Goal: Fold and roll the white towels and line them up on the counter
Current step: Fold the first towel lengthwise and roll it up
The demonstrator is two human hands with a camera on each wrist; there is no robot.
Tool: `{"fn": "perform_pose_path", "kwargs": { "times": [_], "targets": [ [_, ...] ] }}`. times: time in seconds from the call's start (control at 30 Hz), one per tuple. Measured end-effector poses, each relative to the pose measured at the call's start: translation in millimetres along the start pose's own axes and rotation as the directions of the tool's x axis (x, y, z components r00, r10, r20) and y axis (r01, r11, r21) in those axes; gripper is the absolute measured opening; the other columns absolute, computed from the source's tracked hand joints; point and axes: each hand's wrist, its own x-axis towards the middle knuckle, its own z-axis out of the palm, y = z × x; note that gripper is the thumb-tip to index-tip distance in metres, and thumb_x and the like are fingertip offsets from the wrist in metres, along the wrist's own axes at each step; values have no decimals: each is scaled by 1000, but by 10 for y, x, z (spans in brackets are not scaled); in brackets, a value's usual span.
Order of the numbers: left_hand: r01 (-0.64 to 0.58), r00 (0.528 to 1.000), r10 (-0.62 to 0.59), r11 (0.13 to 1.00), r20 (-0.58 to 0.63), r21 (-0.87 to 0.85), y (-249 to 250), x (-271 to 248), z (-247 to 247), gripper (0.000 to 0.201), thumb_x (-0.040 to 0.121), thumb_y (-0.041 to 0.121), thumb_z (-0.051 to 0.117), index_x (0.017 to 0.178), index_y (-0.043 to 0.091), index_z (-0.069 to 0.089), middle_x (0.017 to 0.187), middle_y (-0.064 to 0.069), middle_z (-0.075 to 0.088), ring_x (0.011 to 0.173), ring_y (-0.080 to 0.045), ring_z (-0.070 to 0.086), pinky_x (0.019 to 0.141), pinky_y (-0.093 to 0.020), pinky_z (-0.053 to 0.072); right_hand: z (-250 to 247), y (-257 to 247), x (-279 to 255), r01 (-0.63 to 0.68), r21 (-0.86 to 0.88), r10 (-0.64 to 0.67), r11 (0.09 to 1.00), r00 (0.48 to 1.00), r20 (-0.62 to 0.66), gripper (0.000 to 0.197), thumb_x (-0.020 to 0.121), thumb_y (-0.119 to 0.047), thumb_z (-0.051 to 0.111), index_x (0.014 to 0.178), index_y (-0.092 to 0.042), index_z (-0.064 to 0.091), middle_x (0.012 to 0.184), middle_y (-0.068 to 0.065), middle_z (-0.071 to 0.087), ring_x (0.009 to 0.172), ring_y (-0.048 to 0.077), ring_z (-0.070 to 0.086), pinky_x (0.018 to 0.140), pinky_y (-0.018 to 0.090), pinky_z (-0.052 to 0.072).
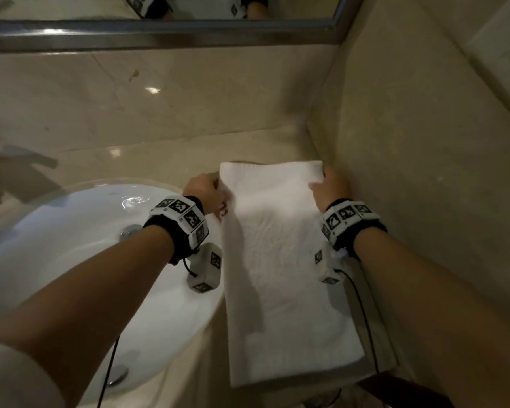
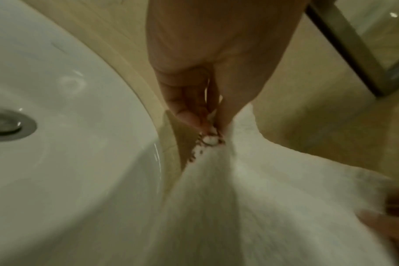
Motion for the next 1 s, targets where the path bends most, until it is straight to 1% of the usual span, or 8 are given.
{"fn": "perform_pose_path", "kwargs": {
  "times": [0.13, 0.27, 0.33, 0.4, 0.5, 0.63, 0.9, 1.0],
  "targets": [
    [95, 974, -121, 985, -190, -143, -17, 54, -77, 40, 85, 14, 62, 120, 4, 44, 125, -16, 48, 111, -35, 52, 92, -39, 43, 22, -161, 24, 97, 112, -79, 989, 985, -151, 33, 91, -7, 53, 123, -6, 50, 120, 13, 53, 108, 26, 52, 96, 36, 44],
    [-158, 944, 139, 987, -300, -41, 8, -95, 24, 38, 87, 10, 57, 123, 6, 46, 128, -14, 44, 110, -34, 52, 95, -42, 46, 92, -56, -232, 287, 114, -296, 951, 952, 80, 48, 90, -13, 58, 135, -12, 43, 141, 10, 40, 129, 24, 41, 102, 24, 35],
    [-264, 941, 273, 962, -200, 75, 35, -176, 143, 48, 90, 15, 54, 135, 7, 41, 139, -14, 39, 126, -33, 41, 107, -39, 35, 121, 79, -375, 407, -4, -391, 913, 881, 267, 63, 89, -20, 61, 144, -14, 31, 153, 6, 24, 142, 22, 22, 111, 24, 22],
    [-334, 937, 348, 915, -24, 226, 26, -250, 302, 60, 93, 27, 49, 144, 6, 26, 150, -16, 26, 139, -32, 24, 115, -40, 23, 152, 245, -502, 465, -205, -355, 861, 839, 412, 74, 90, -32, 58, 150, -22, 16, 159, 3, 4, 147, 21, 2, 119, 33, 7],
    [-290, 957, 277, 868, 91, 402, -64, -443, 540, 67, 94, 40, 42, 145, 5, 16, 155, -17, 10, 145, -33, 6, 116, -52, 19, 156, 505, -684, 473, -318, -297, 822, 832, 469, 71, 95, -37, 47, 151, -24, 4, 159, 2, -10, 147, 20, -9, 120, 37, -2],
    [-238, 971, 204, 850, 123, 470, -136, -929, 757, 69, 97, 35, 38, 148, 6, 1, 157, -13, -11, 146, -31, -11, 117, -51, 6, 18, 803, -972, 486, -364, -271, 794, 820, 505, 68, 97, -34, 43, 151, -23, 2, 159, 2, -12, 147, 19, -9, 119, 36, -2],
    [-181, 979, 115, 867, 167, 463, -219, -1916, 1280, 67, 96, 34, 35, 149, 14, -2, 158, -6, -15, 146, -25, -12, 118, -45, 2, -141, 1395, -1615, 461, -406, -247, 789, 843, 478, 60, 98, -17, 41, 149, -24, 10, 159, 4, 6, 145, 27, 13, 117, 41, 22],
    [-186, 977, 110, 854, 181, 486, -283, -2168, 1403, 65, 97, 33, 36, 150, 19, 0, 158, -5, -13, 146, -25, -12, 118, -43, 2, -176, 1504, -1876, 503, -450, -339, 738, 853, 396, 62, 96, -9, 41, 149, -20, 11, 158, 6, 6, 146, 26, 10, 119, 39, 17]
  ]
}}
